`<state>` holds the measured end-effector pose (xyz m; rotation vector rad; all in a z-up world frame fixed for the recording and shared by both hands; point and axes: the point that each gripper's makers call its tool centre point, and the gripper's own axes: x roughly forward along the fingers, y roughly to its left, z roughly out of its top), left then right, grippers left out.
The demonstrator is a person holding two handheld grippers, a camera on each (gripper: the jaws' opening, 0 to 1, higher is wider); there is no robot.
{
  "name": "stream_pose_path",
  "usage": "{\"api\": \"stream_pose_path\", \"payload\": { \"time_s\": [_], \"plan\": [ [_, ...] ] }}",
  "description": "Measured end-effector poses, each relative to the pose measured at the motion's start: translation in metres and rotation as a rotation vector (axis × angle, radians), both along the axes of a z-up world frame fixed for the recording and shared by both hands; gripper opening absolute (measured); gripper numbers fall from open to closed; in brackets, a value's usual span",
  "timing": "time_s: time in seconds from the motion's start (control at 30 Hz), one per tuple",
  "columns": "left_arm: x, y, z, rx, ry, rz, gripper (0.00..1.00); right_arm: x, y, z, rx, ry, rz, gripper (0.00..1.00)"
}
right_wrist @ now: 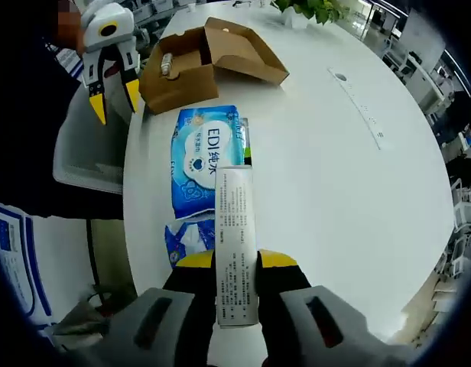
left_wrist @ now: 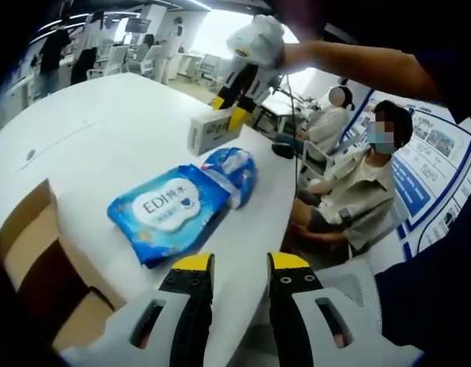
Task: Operate the shoe box by opening the lid, removing the specified soft item, and placing it in the target area until the item is outside and the box remains undamaged.
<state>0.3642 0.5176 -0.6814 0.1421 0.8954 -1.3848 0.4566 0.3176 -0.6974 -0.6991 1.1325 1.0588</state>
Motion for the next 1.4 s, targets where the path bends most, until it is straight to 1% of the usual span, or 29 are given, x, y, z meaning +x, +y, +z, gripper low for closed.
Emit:
{"api": "stream_pose_path", "payload": {
  "time_s": [0.1,0.2,0.27,0.37,0.43,0.5,0.6,0.7,0.77,0.87,1.03,1.07,1.13,1.23,1.4],
  "plan": [
    [0.000,-0.002,0.000,-0.001,0.005,0.006,0.26,0.005,-0.006,-0.008,-0.019,-0.004,0.020,0.17],
    [-0.001,-0.001,0.000,0.001,0.009,0.011,0.26,0.009,-0.011,-0.018,-0.056,-0.008,0.056,0.17],
    [-0.001,0.001,-0.002,0.012,0.012,0.016,0.25,0.010,-0.015,-0.026,-0.068,-0.011,0.068,0.17],
    [-0.002,0.003,-0.007,0.034,0.003,0.011,0.25,0.010,-0.015,-0.029,-0.079,-0.005,0.085,0.17],
    [-0.002,0.002,-0.009,0.034,0.009,0.013,0.25,0.011,-0.014,-0.031,-0.066,-0.007,0.085,0.17],
    [-0.001,0.001,-0.009,0.032,0.011,0.015,0.25,0.014,-0.010,-0.033,-0.041,-0.026,0.115,0.17],
    [-0.001,0.001,-0.011,0.037,0.010,0.011,0.25,0.014,-0.012,-0.042,-0.025,-0.017,0.119,0.17],
    [0.000,0.001,-0.011,0.040,0.011,0.018,0.25,0.016,-0.014,-0.049,-0.024,-0.026,0.133,0.17],
    [0.001,0.002,-0.012,0.047,0.017,0.026,0.25,0.018,-0.014,-0.053,-0.018,-0.029,0.128,0.17],
    [0.002,0.003,-0.015,0.055,0.020,0.030,0.25,0.017,-0.017,-0.060,-0.031,-0.031,0.145,0.17],
    [0.002,0.003,-0.016,0.059,0.023,0.034,0.25,0.019,-0.021,-0.062,-0.032,-0.036,0.141,0.17],
    [0.002,0.004,-0.018,0.067,0.028,0.039,0.25,0.020,-0.024,-0.063,-0.044,-0.042,0.140,0.18],
    [0.001,0.004,-0.019,0.071,0.027,0.035,0.25,0.020,-0.025,-0.064,-0.053,-0.041,0.153,0.18],
    [0.000,0.005,-0.020,0.074,0.027,0.034,0.25,0.021,-0.026,-0.064,-0.062,-0.056,0.172,0.18],
    [0.000,0.007,-0.020,0.075,0.033,0.043,0.25,0.024,-0.030,-0.063,-0.068,-0.052,0.162,0.18]
  ]
}}
